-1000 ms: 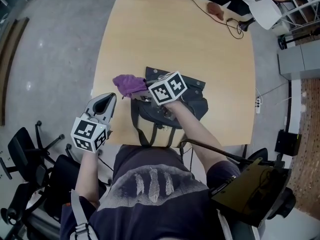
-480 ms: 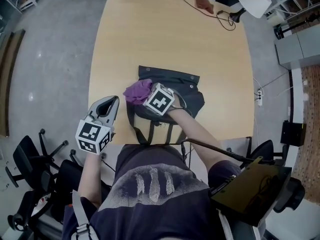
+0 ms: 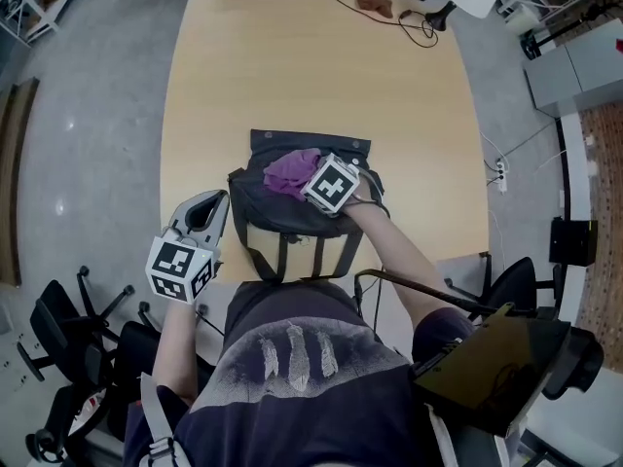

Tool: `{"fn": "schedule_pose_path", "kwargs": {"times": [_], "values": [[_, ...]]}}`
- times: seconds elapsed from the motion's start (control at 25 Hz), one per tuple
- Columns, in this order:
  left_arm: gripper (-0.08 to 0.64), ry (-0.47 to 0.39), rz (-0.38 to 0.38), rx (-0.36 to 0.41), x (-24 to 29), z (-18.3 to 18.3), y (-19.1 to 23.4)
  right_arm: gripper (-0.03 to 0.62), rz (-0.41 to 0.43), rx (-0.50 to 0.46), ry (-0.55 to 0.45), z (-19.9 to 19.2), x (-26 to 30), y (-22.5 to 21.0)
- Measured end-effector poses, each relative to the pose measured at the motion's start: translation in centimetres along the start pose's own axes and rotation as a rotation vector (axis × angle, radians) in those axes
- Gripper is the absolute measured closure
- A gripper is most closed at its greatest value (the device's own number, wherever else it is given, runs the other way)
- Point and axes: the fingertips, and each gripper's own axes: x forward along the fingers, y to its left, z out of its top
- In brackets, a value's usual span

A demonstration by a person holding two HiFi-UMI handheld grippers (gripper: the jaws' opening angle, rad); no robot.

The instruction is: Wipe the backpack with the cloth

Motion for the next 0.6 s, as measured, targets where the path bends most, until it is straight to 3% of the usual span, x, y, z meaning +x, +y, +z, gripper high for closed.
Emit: {"fn": "schedule_pose_path", "kwargs": {"times": [0.4, 0.6], "values": [[0.552, -0.013, -0.045, 0.038, 2.1, 1.6, -3.3, 0.489, -0.059, 0.137, 0.019, -5.9, -2.5, -5.4], [0.552, -0.020, -0.047, 0.040, 2.3, 1.9, -4.3, 0.489, -0.138, 0.195, 0.064, -10.0, -4.3, -9.1]]}}
